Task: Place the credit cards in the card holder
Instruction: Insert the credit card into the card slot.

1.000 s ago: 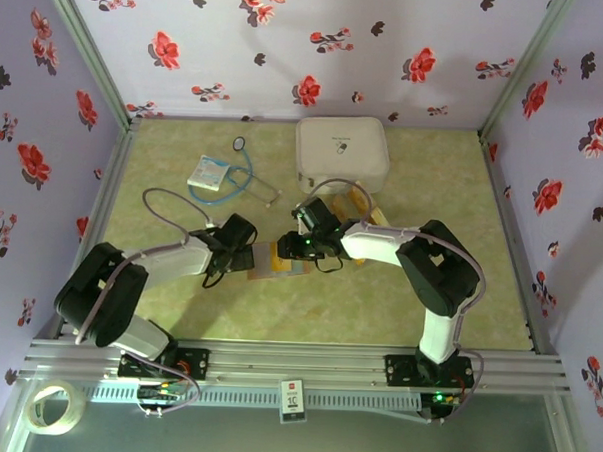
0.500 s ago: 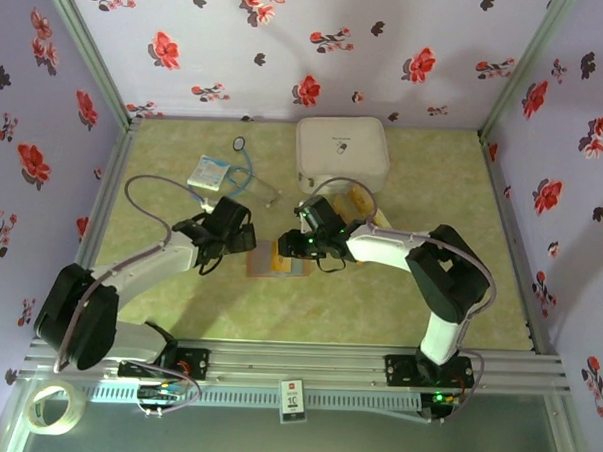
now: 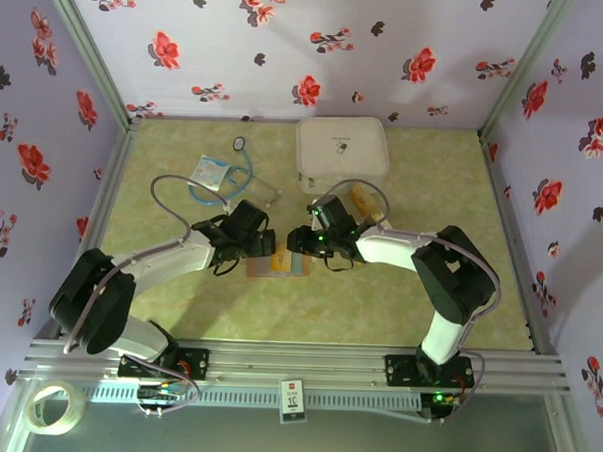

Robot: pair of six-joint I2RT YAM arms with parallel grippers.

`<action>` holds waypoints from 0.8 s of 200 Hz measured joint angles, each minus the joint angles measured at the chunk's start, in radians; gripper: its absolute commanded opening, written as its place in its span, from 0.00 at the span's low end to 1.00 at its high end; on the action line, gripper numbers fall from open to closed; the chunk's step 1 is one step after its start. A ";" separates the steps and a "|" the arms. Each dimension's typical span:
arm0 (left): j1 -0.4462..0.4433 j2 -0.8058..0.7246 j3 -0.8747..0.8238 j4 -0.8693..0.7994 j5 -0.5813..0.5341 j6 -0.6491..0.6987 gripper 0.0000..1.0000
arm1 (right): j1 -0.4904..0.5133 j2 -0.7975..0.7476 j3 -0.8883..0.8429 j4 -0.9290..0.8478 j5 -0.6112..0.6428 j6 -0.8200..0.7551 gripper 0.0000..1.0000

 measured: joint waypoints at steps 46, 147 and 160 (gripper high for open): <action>-0.009 0.050 -0.019 0.038 0.000 0.000 1.00 | 0.000 0.000 -0.024 0.056 -0.021 0.047 0.38; -0.014 0.092 -0.080 0.082 0.000 -0.004 1.00 | 0.000 0.013 -0.035 0.133 -0.050 0.113 0.37; -0.015 0.092 -0.080 0.089 0.000 -0.004 1.00 | 0.000 0.015 -0.036 0.136 -0.052 0.117 0.37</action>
